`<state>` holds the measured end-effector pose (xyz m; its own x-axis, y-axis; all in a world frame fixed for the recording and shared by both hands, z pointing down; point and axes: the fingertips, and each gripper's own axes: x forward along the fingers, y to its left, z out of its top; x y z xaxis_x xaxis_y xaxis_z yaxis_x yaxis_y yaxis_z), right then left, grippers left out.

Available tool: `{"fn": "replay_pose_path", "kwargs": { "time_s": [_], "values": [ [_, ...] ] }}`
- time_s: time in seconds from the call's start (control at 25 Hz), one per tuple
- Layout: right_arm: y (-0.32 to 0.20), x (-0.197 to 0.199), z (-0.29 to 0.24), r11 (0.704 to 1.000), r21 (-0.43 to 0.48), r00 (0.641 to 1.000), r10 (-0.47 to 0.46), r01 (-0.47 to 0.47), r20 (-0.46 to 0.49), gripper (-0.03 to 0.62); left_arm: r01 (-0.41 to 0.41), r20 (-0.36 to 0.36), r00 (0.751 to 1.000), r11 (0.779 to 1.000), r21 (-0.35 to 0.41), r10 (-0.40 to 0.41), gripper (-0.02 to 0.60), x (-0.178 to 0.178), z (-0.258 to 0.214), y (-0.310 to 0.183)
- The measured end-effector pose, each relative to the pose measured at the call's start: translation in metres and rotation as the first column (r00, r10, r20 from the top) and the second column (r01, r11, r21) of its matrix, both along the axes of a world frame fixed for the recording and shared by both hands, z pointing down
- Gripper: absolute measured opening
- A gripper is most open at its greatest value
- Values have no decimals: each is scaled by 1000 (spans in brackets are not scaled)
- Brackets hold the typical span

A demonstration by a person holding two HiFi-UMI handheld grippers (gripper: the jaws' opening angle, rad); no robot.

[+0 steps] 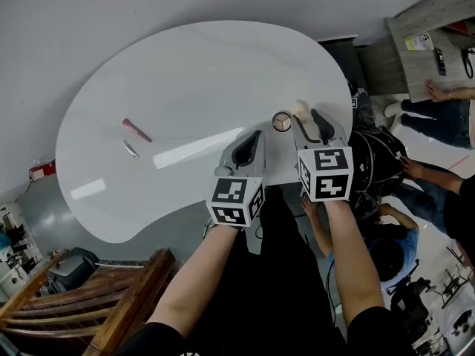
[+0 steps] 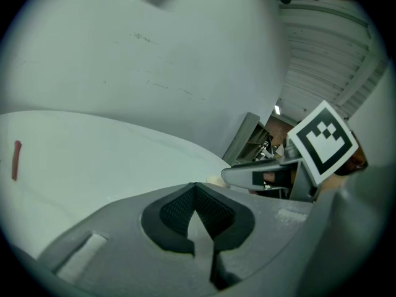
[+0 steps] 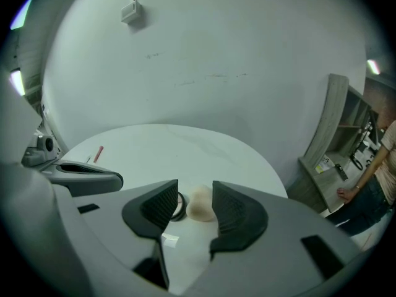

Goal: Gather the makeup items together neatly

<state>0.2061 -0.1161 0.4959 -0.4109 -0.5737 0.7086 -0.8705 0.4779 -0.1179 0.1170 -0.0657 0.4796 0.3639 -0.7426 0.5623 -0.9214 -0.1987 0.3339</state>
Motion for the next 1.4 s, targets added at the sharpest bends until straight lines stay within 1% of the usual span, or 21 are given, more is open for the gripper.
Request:
{"fn": "replay_pose_path", "kwargs": {
  "time_s": [0.28, 0.44, 0.56, 0.64, 1.08, 1.4],
  "values": [
    [18, -17, -22, 998, 56, 1000, -8, 9, -19, 144, 8, -9, 1000, 1000, 27, -7, 8, -18, -16, 10],
    [27, -34, -38, 995, 94, 1000, -25, 26, -10, 96, 19, -10, 1000, 999, 42, -18, 8, -30, -23, 14],
    [33, -53, -49, 991, 125, 999, -43, 44, -8, 52, 26, -7, 1000, 998, 56, -25, 8, -41, -30, 18],
    [39, -68, -54, 989, 137, 998, -58, 57, -3, 34, 31, -4, 1000, 997, 67, -31, 8, -51, -34, 22],
    [70, -149, -72, 976, 157, 988, -155, 151, 16, 20, 94, 1, 996, 991, 98, -94, 8, -120, -53, 50],
    [96, -220, -78, 954, 168, 966, -257, 247, 41, 17, 169, 0, 986, 980, 106, -170, 8, -174, -59, 72]
  ]
}}
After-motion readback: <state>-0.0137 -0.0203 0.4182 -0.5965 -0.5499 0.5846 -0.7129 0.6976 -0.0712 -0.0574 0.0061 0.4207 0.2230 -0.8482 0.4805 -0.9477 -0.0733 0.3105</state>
